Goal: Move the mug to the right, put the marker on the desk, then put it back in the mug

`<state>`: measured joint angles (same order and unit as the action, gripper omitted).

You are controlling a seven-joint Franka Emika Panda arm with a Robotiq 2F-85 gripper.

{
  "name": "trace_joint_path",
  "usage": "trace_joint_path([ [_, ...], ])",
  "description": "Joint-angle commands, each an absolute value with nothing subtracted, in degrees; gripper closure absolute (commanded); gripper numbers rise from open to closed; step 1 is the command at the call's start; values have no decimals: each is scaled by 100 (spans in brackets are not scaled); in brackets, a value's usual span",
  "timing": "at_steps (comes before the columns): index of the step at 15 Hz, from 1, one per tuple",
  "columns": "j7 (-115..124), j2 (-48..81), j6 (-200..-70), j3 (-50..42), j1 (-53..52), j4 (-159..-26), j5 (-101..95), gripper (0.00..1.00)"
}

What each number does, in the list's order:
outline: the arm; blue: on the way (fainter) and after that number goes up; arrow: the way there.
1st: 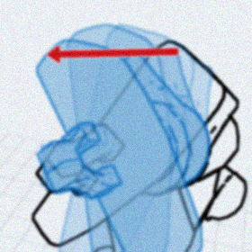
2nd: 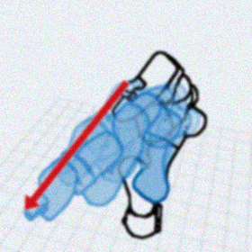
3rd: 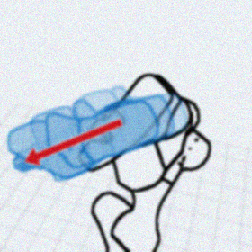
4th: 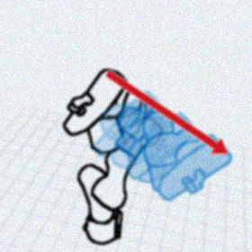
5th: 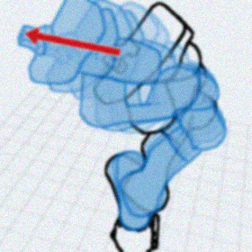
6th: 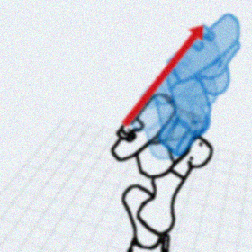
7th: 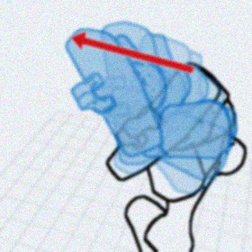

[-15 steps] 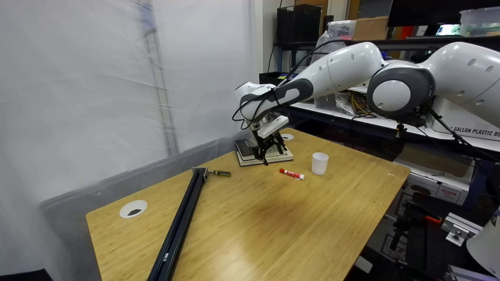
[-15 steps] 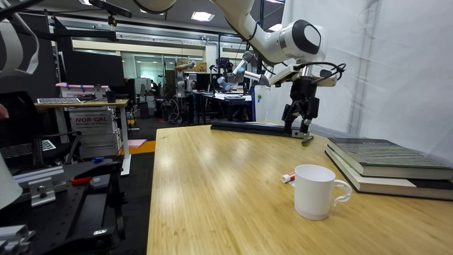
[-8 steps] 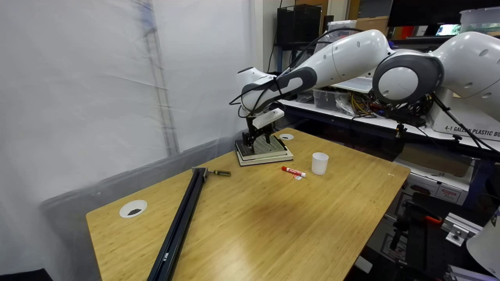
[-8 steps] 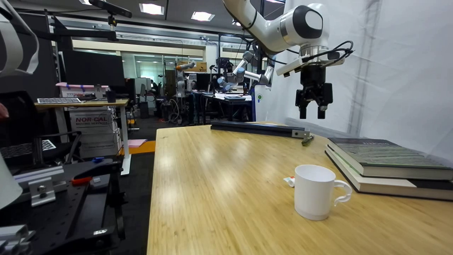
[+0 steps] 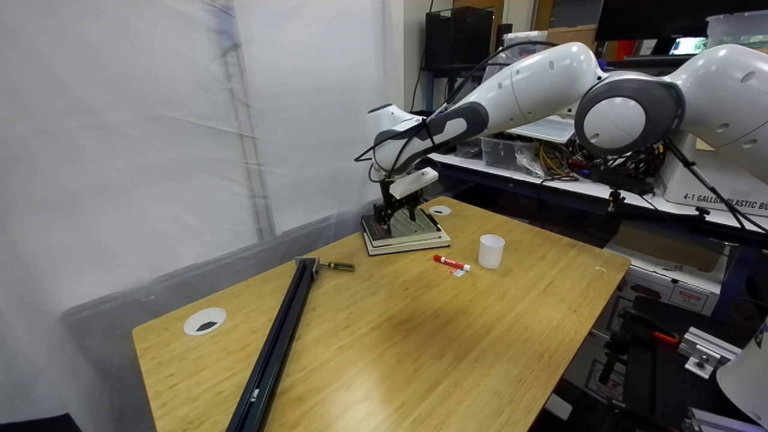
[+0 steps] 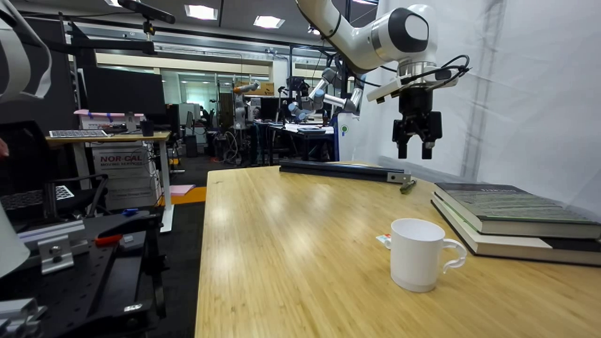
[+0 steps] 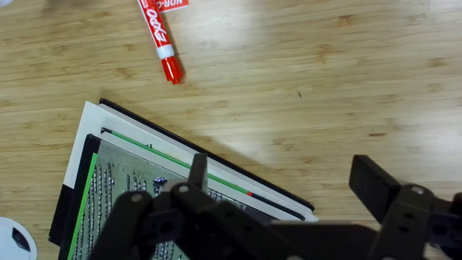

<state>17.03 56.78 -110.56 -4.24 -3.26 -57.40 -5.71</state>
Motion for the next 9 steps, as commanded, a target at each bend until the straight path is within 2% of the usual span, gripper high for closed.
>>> trace_joint_path([
  [1,1688,5680,-11037,-460,-346,-5726,-536,0],
  [5,1688,5666,-11042,-457,-346,-5751,-536,0],
  [9,1622,5352,-11170,-495,-433,-6341,-670,0],
])
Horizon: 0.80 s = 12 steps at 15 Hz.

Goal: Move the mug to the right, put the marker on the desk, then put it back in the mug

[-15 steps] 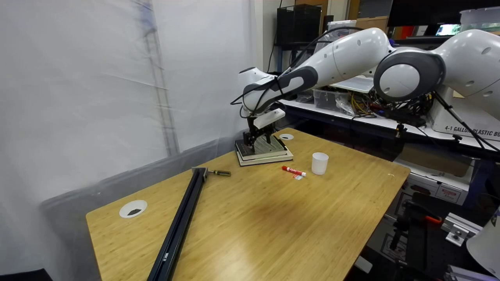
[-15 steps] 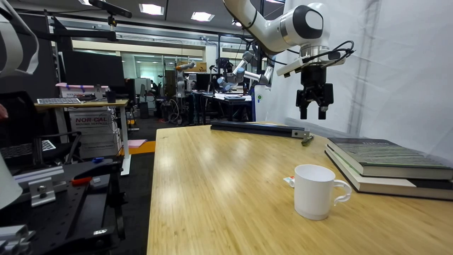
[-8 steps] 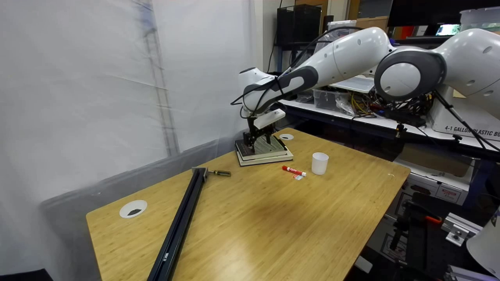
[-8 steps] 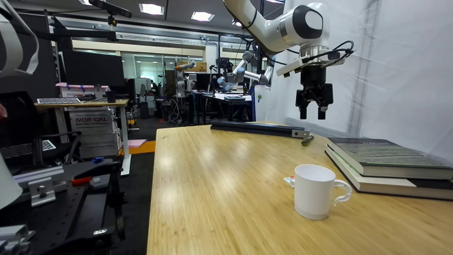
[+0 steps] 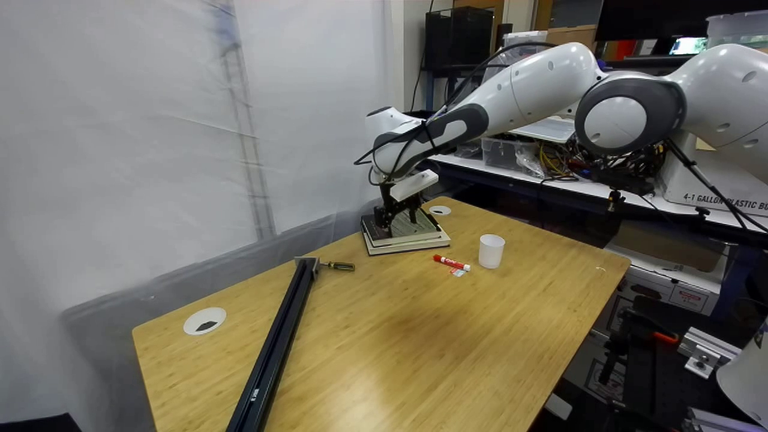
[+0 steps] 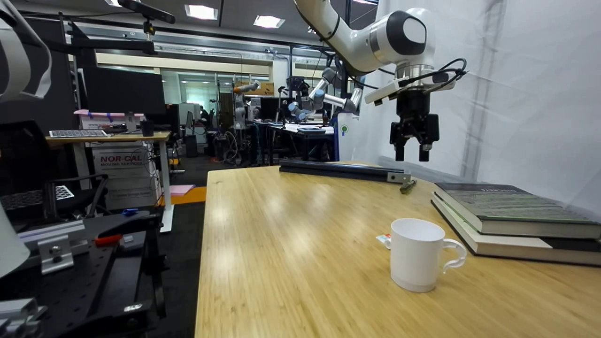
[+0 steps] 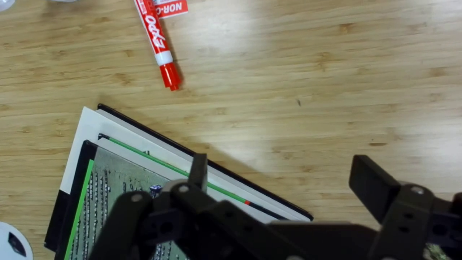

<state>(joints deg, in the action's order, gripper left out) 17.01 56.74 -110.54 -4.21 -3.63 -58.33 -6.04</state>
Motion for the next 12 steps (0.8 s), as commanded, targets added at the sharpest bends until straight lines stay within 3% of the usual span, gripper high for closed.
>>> trace_joint_path([
  [1,1623,5265,-11194,-500,-437,-6510,-681,0],
  [7,1584,4487,-11554,-559,-367,-7995,-689,0],
  [12,1297,4011,-12612,-640,-286,-9395,-863,0],
])
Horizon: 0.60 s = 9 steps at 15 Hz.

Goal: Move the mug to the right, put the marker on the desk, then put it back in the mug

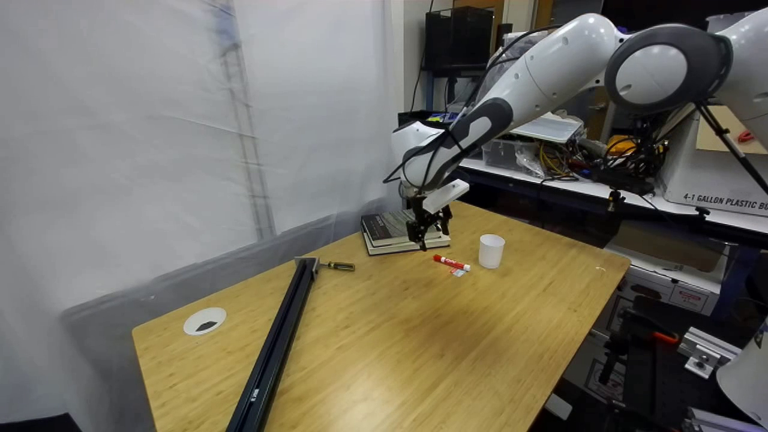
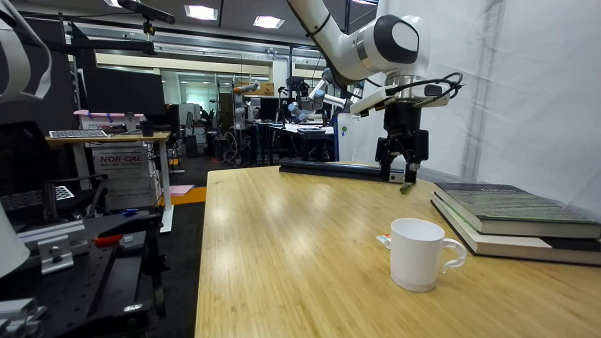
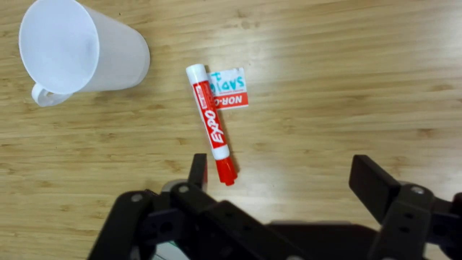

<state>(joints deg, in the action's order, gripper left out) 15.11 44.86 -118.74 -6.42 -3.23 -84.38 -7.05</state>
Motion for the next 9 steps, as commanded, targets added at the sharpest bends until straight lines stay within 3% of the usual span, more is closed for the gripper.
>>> trace_joint_path([
  [1,1216,3989,-12837,-636,-254,-9604,-876,0],
  [9,785,3982,-13828,-629,-145,-10343,-858,0],
])
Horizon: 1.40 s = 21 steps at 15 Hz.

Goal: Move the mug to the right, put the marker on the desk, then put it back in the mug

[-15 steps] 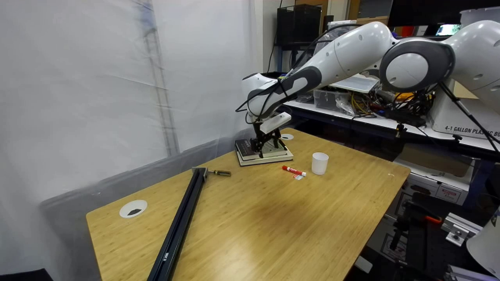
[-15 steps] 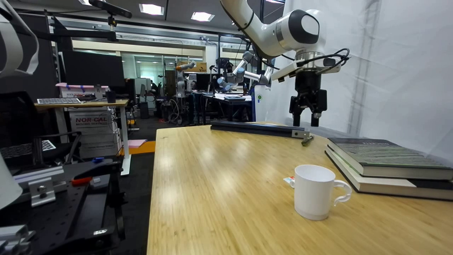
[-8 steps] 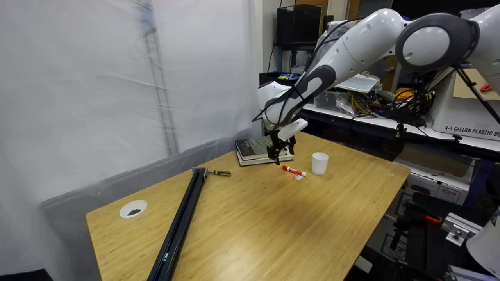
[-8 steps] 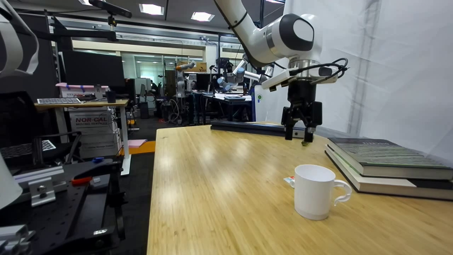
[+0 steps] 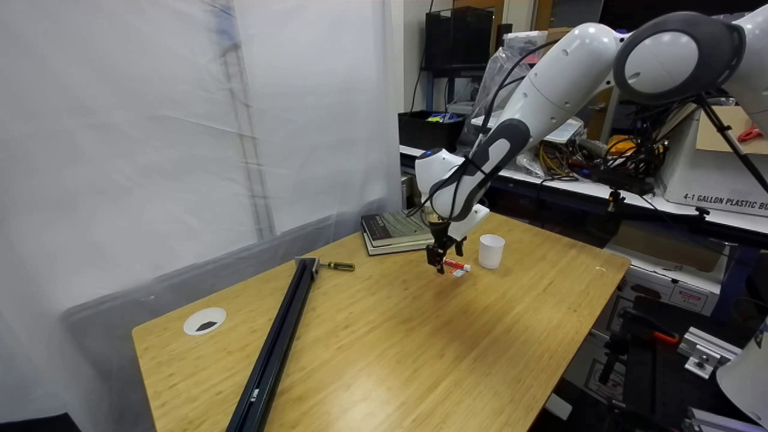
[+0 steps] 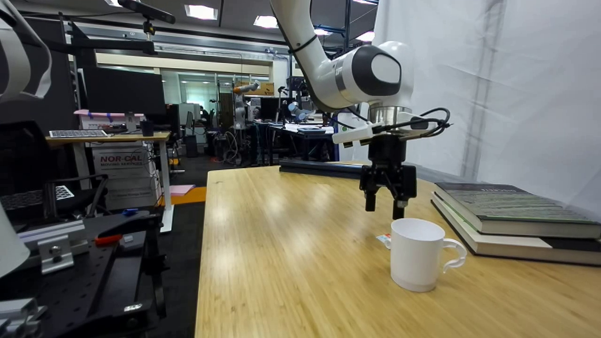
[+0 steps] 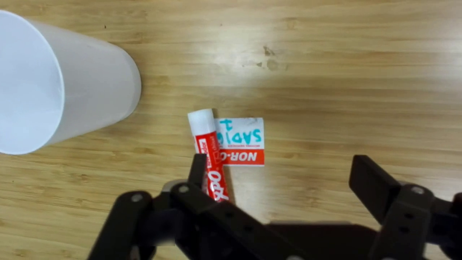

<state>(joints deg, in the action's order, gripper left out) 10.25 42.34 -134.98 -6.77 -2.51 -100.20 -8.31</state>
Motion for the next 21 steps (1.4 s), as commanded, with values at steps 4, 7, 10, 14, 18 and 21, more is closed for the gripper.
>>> trace_joint_path([
  [4,486,3988,-14093,-650,49,-10350,-815,0],
  [7,296,4022,-14126,-659,176,-10319,-822,0],
  [10,166,4042,-14102,-640,230,-10304,-821,0],
  [14,68,4098,-14097,-589,255,-10275,-779,0],
  [18,14,4123,-14100,-574,274,-10294,-769,0],
  [21,-47,4156,-14093,-548,304,-10280,-748,0],
])
